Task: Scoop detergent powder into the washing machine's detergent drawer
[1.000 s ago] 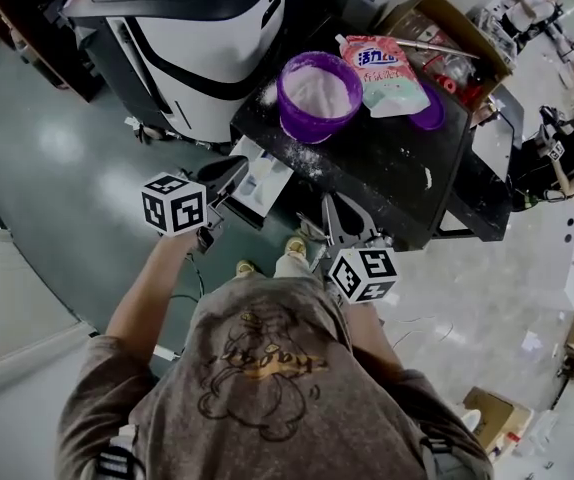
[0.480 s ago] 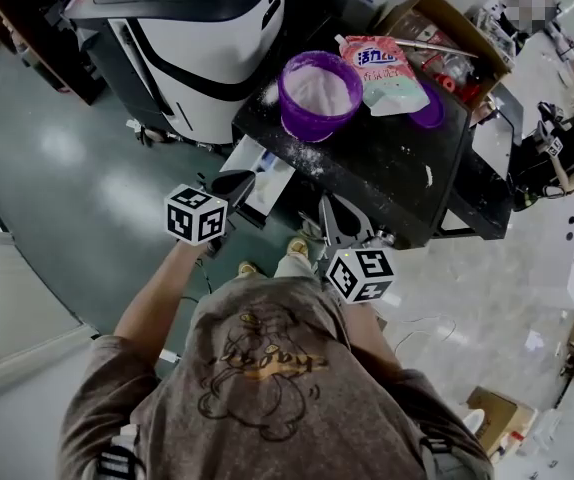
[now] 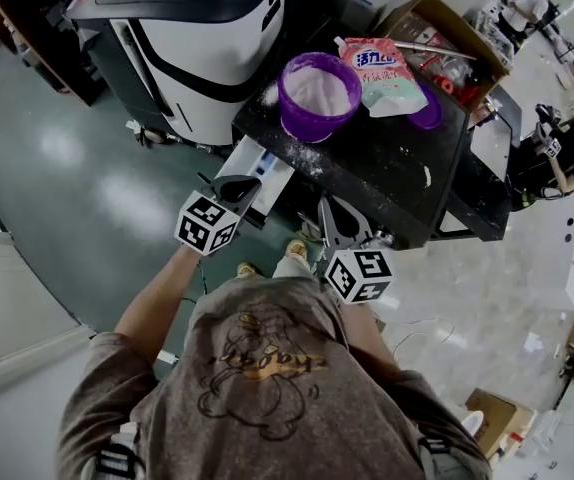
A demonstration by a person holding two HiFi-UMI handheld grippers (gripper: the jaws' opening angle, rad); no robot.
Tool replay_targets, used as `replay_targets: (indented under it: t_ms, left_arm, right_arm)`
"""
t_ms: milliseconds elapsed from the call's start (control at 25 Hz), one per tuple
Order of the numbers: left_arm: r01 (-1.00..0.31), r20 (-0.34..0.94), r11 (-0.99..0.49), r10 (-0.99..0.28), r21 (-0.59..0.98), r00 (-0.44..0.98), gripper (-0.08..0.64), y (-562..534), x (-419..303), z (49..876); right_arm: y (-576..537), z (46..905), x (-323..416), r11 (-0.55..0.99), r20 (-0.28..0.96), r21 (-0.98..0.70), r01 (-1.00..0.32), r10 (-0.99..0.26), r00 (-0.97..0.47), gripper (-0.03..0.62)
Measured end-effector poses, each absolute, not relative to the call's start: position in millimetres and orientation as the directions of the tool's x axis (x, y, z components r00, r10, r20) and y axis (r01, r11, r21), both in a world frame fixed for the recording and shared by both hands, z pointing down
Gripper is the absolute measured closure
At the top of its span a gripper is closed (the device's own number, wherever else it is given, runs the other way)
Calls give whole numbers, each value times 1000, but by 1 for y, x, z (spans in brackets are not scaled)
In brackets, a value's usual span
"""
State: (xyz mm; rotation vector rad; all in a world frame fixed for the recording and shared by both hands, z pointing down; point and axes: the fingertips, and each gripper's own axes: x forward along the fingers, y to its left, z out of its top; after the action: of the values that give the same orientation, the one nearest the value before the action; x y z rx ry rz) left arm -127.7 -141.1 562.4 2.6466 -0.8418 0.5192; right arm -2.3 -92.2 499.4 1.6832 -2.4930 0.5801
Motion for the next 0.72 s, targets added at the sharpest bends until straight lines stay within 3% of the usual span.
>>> replay_targets:
  t_ms: [720]
  left_arm:
    - [-433,491,-877,-477,-210,729,537,-116,-104,579]
  right_arm:
    - [-77,505,6,301,286,-264,-916,-883,-372,591]
